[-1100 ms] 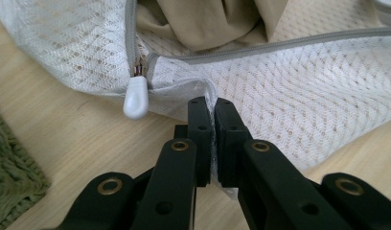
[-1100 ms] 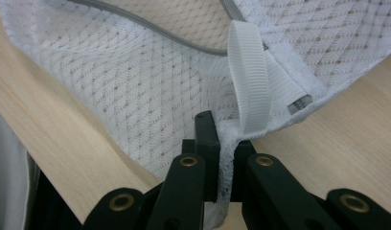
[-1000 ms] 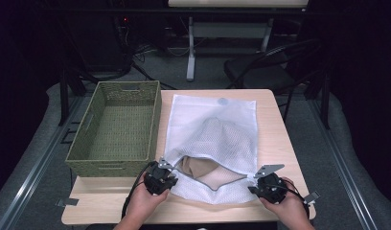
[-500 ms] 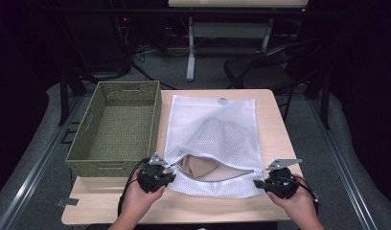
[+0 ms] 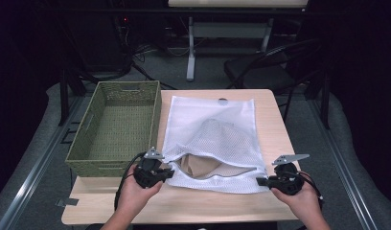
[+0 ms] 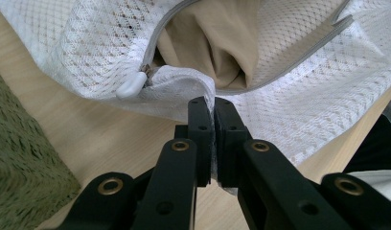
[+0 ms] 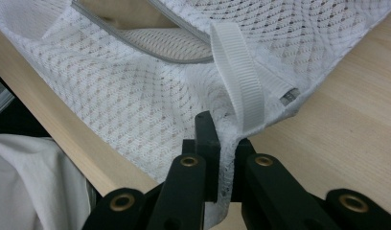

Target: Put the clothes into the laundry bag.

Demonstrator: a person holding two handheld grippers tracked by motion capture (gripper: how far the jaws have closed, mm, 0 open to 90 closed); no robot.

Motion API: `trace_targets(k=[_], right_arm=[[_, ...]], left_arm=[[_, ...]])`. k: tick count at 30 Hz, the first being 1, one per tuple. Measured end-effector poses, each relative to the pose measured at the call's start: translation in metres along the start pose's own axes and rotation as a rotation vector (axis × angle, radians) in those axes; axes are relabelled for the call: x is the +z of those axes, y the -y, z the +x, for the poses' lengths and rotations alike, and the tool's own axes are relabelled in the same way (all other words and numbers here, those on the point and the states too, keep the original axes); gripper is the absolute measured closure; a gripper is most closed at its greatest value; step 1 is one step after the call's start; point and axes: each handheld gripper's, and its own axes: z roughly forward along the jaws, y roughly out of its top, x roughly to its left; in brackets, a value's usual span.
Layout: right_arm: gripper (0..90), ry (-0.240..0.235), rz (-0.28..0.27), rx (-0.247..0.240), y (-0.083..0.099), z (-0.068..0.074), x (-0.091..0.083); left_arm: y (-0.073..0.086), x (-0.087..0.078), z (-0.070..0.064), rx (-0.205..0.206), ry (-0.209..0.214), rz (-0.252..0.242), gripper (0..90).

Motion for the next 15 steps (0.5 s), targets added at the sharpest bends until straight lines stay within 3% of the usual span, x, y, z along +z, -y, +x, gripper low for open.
trace_targets(k=[5, 15], right_arm=[[89.1, -0.002, 0.008, -0.010, -0.005, -0.001, -0.005], [89.1, 0.003, 0.017, -0.041, -0.023, -0.001, -0.017]], left_arm=[[-0.007, -0.005, -0.001, 0.018, -0.003, -0.005, 87.5], [-0.023, -0.017, 0.005, -0.011, 0.042, -0.008, 87.5]])
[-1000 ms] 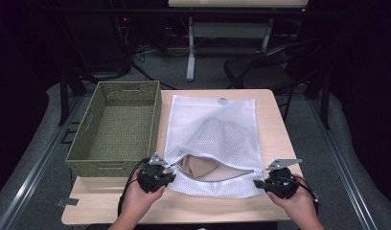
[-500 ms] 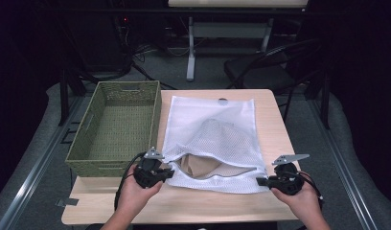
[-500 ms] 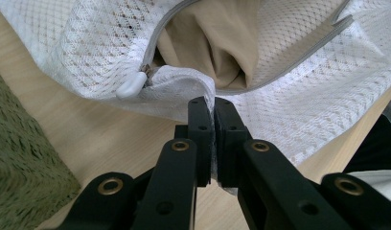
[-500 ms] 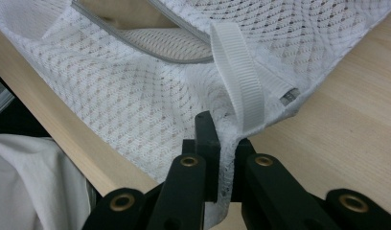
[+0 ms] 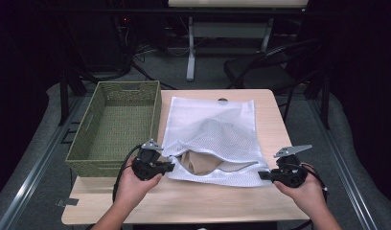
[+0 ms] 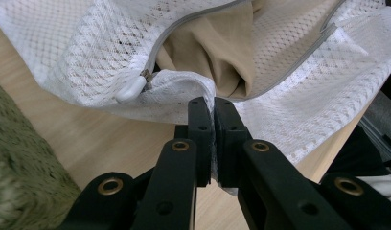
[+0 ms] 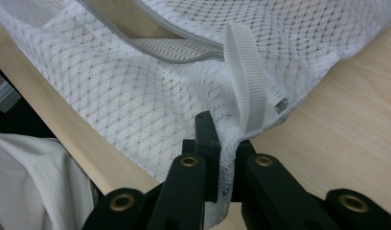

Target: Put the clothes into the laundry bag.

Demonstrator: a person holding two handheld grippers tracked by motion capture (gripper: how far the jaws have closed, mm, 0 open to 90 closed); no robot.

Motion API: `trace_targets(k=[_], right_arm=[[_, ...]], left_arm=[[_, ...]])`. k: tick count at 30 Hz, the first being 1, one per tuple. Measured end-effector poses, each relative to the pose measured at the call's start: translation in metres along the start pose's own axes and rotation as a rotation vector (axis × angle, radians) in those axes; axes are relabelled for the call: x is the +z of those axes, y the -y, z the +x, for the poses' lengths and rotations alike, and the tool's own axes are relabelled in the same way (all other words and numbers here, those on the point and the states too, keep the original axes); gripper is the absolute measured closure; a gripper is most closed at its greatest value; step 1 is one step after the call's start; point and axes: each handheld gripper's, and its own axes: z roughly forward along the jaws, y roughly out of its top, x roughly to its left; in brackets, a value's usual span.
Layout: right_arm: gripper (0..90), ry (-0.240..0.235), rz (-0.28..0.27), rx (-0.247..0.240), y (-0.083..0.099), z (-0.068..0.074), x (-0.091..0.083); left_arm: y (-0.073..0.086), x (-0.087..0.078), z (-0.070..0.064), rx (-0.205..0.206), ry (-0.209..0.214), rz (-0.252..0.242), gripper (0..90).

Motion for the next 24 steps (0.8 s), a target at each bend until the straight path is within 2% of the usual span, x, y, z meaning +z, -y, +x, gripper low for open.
trace_targets(k=[4, 11, 15, 24], right_arm=[[89.0, -0.001, -0.007, -0.013, -0.008, 0.001, -0.003], [89.1, 0.040, -0.012, -0.051, -0.027, 0.001, -0.011], [89.1, 0.056, -0.022, -0.064, -0.037, -0.001, -0.015], [89.1, 0.082, -0.040, -0.093, -0.056, -0.002, -0.023]], left_arm=[[-0.008, -0.005, 0.001, 0.014, -0.015, -0.002, 87.5], [-0.029, -0.016, 0.000, 0.049, -0.048, -0.025, 87.5], [-0.041, -0.023, 0.000, 0.053, -0.052, -0.051, 87.6], [-0.061, -0.034, 0.002, 0.067, -0.065, -0.069, 87.6]])
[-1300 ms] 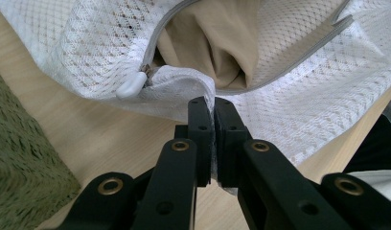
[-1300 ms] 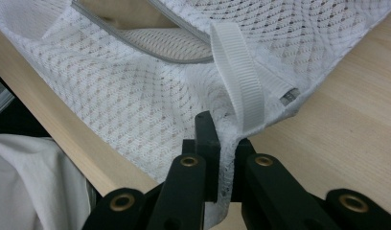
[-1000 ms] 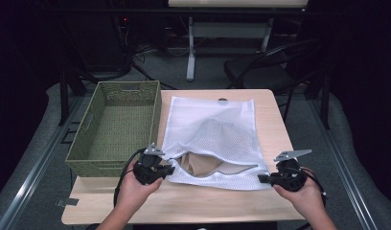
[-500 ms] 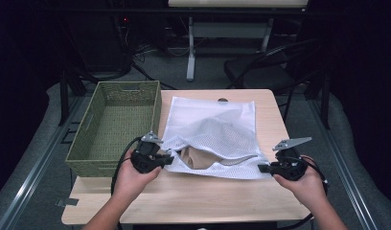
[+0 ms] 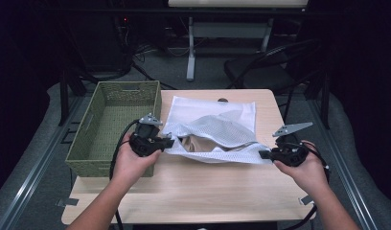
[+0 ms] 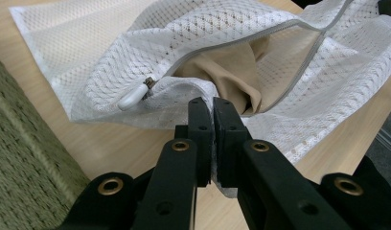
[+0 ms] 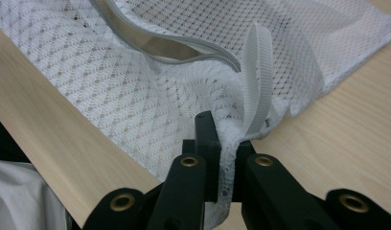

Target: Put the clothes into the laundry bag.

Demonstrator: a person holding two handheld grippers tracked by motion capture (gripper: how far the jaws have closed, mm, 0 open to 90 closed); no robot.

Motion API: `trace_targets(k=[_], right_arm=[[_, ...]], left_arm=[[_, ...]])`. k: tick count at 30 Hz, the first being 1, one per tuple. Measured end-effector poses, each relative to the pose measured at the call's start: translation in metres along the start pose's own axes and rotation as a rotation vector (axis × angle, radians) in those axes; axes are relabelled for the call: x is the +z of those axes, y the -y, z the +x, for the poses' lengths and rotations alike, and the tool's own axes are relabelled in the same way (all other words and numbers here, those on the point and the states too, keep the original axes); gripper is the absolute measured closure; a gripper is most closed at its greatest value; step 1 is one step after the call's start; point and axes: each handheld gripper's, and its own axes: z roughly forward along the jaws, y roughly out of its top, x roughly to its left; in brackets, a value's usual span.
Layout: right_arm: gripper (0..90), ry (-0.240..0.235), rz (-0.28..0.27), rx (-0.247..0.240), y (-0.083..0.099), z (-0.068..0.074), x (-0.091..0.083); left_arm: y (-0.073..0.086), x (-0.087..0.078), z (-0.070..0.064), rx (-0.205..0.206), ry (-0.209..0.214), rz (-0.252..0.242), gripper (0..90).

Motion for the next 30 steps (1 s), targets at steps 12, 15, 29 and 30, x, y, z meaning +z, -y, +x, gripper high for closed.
trace_targets(k=[12, 15, 29, 30], right_arm=[[89.1, 0.027, -0.019, -0.025, -0.019, -0.003, -0.010], [89.1, 0.033, -0.020, -0.030, -0.023, -0.004, -0.012], [89.1, 0.048, -0.032, -0.041, -0.039, -0.008, -0.025], [89.1, 0.052, -0.032, -0.043, -0.041, -0.008, -0.026]], left_arm=[[-0.025, -0.014, 0.001, 0.019, -0.024, -0.032, 87.7], [-0.031, -0.018, 0.001, 0.025, -0.027, -0.033, 87.7], [-0.045, -0.026, 0.002, 0.027, -0.035, -0.048, 87.7], [-0.046, -0.026, 0.003, 0.026, -0.040, -0.047, 87.7]])
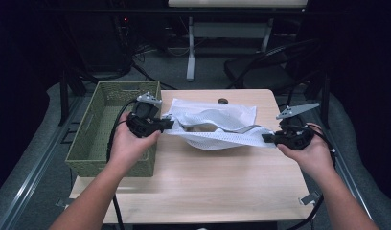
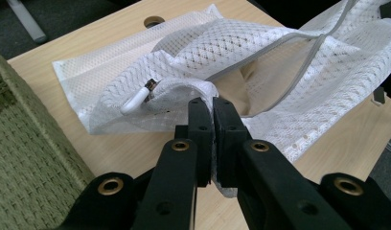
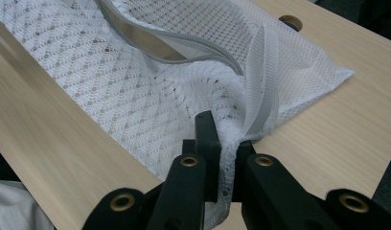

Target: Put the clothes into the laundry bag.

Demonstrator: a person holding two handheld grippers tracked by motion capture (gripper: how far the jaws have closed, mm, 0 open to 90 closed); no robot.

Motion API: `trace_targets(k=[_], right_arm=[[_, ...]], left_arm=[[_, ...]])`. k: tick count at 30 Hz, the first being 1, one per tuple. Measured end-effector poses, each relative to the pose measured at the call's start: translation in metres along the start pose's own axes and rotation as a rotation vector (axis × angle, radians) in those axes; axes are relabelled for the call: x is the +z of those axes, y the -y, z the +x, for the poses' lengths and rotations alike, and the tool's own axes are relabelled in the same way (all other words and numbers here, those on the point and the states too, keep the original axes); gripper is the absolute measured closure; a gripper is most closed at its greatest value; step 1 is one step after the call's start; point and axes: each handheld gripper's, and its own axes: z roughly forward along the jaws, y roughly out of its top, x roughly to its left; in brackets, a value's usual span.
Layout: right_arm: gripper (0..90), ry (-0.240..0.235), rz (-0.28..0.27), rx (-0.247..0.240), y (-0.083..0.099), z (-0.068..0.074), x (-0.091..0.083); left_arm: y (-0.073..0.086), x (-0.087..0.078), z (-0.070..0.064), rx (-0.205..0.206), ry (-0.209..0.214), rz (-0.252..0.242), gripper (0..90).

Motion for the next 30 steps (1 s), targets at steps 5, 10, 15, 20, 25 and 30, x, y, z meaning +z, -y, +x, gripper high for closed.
trace_targets(k=[5, 10, 15, 20, 25, 30], right_arm=[[89.1, 0.015, -0.019, -0.014, -0.011, -0.002, -0.007], [89.1, 0.039, -0.029, -0.034, -0.024, -0.002, -0.016], [89.1, 0.063, -0.044, -0.052, -0.035, 0.000, -0.022], [89.0, 0.072, -0.038, -0.064, -0.040, 0.002, -0.023], [89.1, 0.073, -0.050, -0.058, -0.040, 0.000, -0.025], [89.0, 0.074, -0.050, -0.051, -0.039, -0.002, -0.025]], left_arm=[[-0.003, -0.003, 0.003, -0.003, -0.010, -0.012, 87.6], [-0.006, -0.008, 0.005, -0.007, -0.015, -0.022, 87.7], [-0.004, -0.010, 0.007, -0.014, -0.016, -0.033, 87.6], [-0.006, -0.014, 0.008, -0.014, -0.020, -0.039, 87.6], [-0.008, -0.017, 0.006, -0.009, -0.017, -0.050, 87.6], [-0.008, -0.018, 0.005, -0.009, -0.012, -0.053, 87.6]])
